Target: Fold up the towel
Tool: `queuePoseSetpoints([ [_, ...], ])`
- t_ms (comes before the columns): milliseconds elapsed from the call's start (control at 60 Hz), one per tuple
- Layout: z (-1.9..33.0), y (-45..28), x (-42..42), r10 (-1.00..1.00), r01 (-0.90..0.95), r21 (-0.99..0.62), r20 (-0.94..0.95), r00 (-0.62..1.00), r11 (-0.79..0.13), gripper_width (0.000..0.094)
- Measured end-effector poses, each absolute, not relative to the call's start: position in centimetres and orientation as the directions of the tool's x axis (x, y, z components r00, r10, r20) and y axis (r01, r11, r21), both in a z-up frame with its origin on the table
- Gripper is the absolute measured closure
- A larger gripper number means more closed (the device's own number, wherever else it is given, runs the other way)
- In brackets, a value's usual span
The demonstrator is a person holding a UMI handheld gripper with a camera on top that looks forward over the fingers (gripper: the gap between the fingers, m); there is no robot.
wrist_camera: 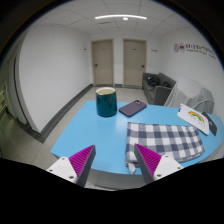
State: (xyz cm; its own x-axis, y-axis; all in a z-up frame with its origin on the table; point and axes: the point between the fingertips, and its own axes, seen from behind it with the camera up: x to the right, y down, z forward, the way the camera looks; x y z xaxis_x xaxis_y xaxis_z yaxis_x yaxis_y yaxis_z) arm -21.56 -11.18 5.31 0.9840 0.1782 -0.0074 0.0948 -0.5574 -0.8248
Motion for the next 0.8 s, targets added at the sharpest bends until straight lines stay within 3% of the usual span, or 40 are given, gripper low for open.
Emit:
queuePoseSetpoints([
  [100,3.5,-6.9,-19.2,0.208,0.146,-0.827,0.037,0.978,-0.543,0.0151],
  [167,2.1,-4.6,-18.2,0.228,0.177,-0.831,0.062,0.972,-0.527,0.0246],
  [283,-1.4,-3.5,-16.6,0.239,0.187,-0.785,0.051,0.970,-0.590,0.0409],
  [333,-1.5,-3.3,-16.5,0.267,0.217,-0.793,0.071,0.961,-0.569,0.0418],
  [367,-1.3,-3.4,-16.5,0.287,0.242,-0.794,0.090,0.954,-0.558,0.0561],
  [400,-1.3,-3.4,-16.3,0.292,0.253,-0.795,0.101,0.951,-0.552,0.0591],
  [433,-1.2,-3.1,-15.2,0.272,0.269,-0.796,0.136,0.953,-0.543,0.0823],
  [450,-1.3,-2.8,-14.8,0.262,0.275,-0.800,0.154,0.953,-0.534,0.0881],
  [633,-0.4,-2.9,-15.0,0.280,0.198,-0.828,0.052,0.959,-0.524,0.0922],
  [800,8.9,-2.4,-9.6,0.199,0.011,-0.900,-0.085,0.976,-0.436,0.0922],
])
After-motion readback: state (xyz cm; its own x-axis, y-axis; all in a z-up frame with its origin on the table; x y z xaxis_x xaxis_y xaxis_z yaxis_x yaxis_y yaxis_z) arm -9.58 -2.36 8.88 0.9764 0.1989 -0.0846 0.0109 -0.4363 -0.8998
